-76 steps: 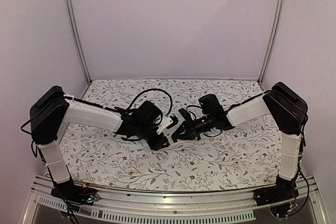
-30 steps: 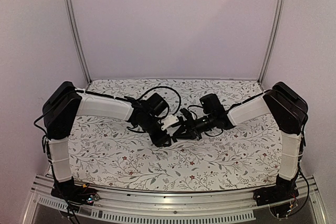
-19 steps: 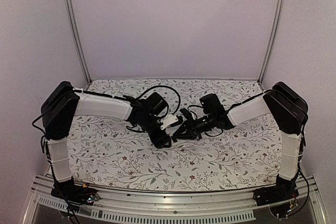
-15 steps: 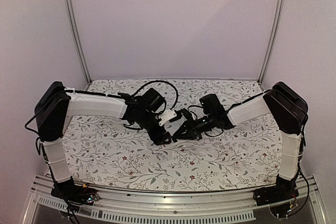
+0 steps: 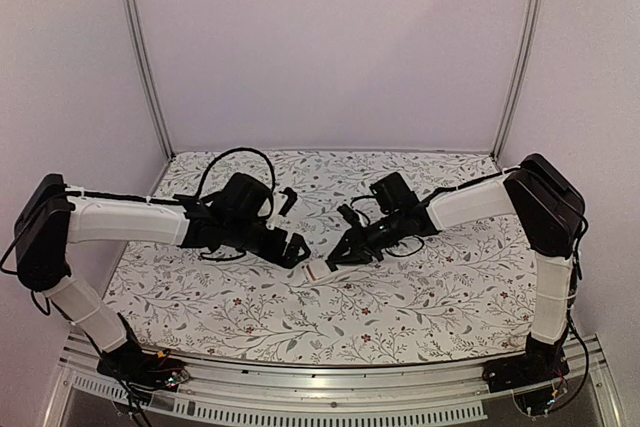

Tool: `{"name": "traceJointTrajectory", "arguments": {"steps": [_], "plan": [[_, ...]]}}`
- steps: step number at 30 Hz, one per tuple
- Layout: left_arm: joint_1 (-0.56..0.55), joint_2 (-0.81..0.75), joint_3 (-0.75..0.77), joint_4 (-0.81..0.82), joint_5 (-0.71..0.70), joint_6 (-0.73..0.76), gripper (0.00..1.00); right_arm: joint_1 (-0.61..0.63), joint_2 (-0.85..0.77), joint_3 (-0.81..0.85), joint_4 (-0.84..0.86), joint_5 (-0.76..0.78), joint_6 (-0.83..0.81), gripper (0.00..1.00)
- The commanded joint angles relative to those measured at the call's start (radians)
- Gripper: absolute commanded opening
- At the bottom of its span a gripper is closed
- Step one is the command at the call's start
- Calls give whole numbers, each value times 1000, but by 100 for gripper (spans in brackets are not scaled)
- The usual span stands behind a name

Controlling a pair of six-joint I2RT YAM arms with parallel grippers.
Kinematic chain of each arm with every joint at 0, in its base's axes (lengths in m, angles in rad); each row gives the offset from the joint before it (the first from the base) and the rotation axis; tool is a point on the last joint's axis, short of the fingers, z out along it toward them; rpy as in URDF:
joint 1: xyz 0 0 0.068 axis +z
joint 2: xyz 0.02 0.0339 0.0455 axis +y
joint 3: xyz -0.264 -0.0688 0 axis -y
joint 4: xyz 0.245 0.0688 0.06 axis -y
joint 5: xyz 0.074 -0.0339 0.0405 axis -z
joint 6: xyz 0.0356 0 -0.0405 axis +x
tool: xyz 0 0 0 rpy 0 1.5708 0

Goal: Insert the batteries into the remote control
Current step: Adjust the battery cover on the remote control without the battery cover.

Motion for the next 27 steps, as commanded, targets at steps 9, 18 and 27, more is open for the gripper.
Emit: {"name": "traceJointTrajectory", "arguments": {"steps": [9, 18, 27], "plan": [[4, 62, -254, 409, 95, -383, 64, 14, 74, 99, -145, 68, -78, 19], [-1, 151, -265, 504, 96, -452, 56, 23, 99, 136, -187, 83, -103, 18], [-7, 182, -291, 592, 120, -489, 47, 34, 117, 155, -202, 86, -109, 16]]}}
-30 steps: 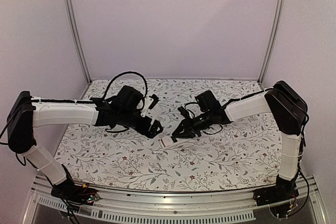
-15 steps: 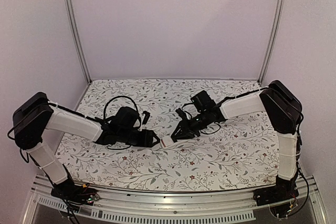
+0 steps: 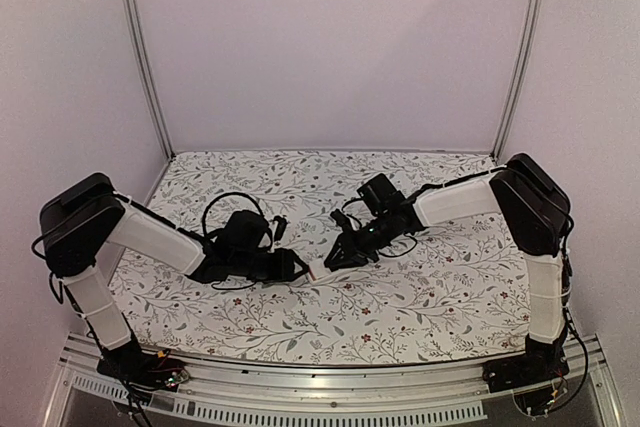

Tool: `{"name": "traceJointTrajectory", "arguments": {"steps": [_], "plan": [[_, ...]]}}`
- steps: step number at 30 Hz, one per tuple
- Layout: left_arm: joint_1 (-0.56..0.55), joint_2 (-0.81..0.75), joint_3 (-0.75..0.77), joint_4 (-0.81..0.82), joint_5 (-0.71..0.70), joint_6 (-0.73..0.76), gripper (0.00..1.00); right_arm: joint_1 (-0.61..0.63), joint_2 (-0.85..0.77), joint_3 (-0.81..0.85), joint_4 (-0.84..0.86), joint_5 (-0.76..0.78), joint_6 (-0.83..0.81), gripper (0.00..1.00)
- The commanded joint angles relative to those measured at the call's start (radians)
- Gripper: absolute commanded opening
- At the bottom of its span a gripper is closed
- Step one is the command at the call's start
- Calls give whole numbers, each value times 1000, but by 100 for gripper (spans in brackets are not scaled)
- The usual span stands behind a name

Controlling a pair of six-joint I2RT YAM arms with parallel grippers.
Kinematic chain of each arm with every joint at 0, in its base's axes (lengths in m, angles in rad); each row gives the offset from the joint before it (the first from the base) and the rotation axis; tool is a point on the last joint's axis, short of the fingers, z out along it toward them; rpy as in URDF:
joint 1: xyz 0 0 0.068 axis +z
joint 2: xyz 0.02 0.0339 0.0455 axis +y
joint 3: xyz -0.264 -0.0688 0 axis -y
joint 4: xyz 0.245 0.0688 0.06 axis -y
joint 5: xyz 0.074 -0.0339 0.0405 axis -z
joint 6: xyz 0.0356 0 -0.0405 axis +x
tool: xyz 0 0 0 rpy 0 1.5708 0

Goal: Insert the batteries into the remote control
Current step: Adjust the battery cover on the remote control without the battery cover.

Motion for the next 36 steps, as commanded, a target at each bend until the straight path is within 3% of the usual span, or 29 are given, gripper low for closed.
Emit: {"name": "traceJointTrajectory", "arguments": {"steps": [1, 36], "plan": [[-4, 18, -26, 71, 21, -28, 46, 11, 31, 26, -26, 14, -17, 16], [11, 65, -48, 169, 78, -72, 33, 43, 68, 56, -32, 17, -14, 13]]}}
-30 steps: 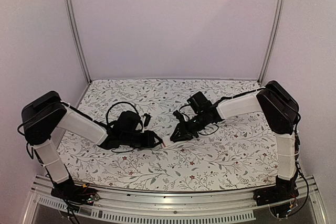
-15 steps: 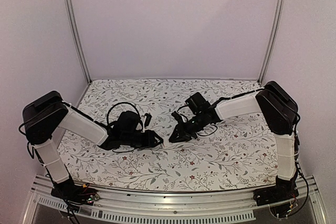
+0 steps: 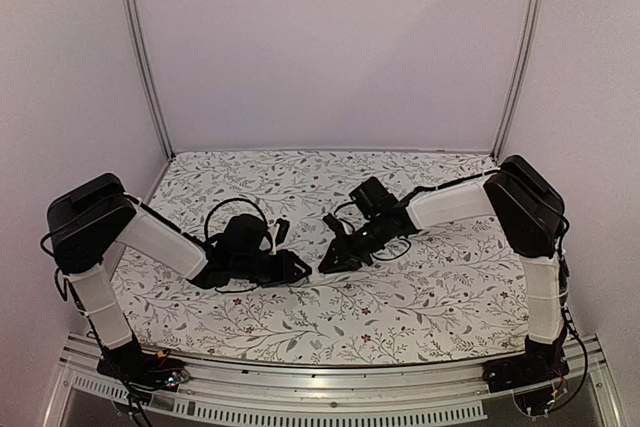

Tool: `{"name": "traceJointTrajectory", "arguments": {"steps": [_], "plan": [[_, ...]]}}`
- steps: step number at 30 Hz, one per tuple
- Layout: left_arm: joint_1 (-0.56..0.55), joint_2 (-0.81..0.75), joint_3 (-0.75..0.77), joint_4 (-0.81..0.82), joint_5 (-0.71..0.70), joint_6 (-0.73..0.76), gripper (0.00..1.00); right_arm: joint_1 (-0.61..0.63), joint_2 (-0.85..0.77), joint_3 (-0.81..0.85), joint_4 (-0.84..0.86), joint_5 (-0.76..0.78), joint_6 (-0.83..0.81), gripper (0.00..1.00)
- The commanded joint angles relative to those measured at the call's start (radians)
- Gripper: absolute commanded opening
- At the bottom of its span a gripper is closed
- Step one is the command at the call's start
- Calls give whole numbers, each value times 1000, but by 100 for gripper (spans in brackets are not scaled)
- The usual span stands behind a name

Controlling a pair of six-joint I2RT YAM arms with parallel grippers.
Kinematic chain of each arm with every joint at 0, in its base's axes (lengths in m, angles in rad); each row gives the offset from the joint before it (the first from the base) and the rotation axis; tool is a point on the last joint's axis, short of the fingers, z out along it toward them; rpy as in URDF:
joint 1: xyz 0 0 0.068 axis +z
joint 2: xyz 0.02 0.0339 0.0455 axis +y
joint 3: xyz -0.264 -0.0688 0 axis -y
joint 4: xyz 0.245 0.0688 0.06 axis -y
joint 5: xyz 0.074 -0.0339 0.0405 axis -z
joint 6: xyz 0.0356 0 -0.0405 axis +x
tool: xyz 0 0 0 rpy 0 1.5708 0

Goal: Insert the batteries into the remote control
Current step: Adjust the battery cover on the remote control without the battery cover, then move the remote control to the center of the board.

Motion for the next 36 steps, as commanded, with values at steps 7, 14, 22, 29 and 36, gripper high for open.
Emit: {"name": "traceJointTrajectory", "arguments": {"steps": [7, 14, 22, 29, 36], "plan": [[7, 15, -12, -8, -19, -2, 31, 5, 44, 41, -17, 21, -6, 13], [7, 11, -3, -24, -27, -2, 31, 0, 17, 30, -19, 22, -7, 15], [-14, -33, -21, -38, -54, 0, 36, -30, -76, -6, -22, 32, -36, 23], [-48, -22, -6, -44, -73, -4, 37, -59, -84, 8, -45, 55, -64, 26], [-68, -33, -5, -53, -96, 16, 49, -55, -90, -11, -83, 28, -119, 28]]}}
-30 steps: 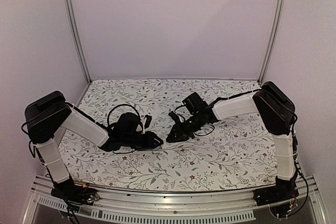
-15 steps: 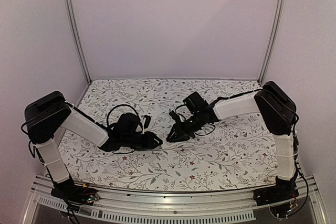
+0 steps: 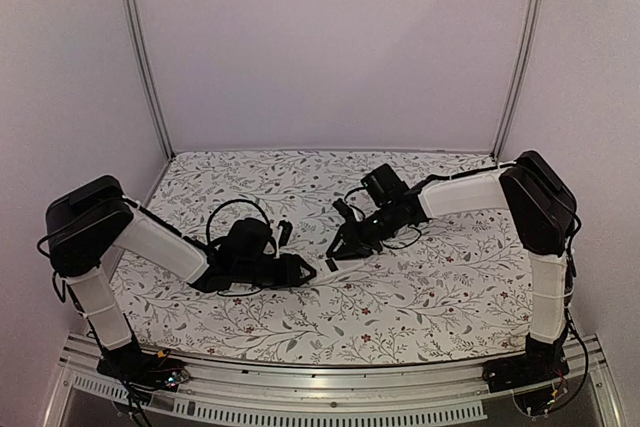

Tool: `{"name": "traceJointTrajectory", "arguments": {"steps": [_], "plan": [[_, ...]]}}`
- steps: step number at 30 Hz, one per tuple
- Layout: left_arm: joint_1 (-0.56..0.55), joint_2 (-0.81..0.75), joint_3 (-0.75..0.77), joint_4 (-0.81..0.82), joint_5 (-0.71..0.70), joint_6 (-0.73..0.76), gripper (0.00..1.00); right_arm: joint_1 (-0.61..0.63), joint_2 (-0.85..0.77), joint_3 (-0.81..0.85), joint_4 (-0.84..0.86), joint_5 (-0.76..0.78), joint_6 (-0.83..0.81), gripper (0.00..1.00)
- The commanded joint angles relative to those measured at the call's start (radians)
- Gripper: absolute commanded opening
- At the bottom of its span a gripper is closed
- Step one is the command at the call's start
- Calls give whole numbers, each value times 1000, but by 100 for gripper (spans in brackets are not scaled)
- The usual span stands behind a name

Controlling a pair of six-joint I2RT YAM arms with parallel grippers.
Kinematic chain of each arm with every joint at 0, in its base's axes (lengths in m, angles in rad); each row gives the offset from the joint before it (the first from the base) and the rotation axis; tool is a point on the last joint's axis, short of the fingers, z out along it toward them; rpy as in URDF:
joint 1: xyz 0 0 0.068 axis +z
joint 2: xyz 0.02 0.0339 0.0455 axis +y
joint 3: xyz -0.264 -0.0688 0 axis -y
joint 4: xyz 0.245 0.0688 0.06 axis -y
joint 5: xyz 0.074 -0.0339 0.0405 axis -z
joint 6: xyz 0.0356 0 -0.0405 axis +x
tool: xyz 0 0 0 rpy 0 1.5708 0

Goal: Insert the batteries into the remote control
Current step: Move the remote control to the center of the board.

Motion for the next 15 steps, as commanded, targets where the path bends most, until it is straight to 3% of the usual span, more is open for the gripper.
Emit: {"name": "traceJointTrajectory", "arguments": {"steps": [1, 5, 9, 15], "plan": [[-11, -26, -10, -30, -32, 15, 50, 6, -43, -32, -35, -8, -65, 32], [15, -56, -29, -20, -23, 15, 54, 22, -137, -98, -30, 35, -191, 52], [51, -92, -54, -1, 9, 6, 65, 44, -218, -93, -88, 160, -416, 71], [111, -126, -72, -11, 48, 2, 69, 55, -225, -42, -169, 284, -850, 89]]}}
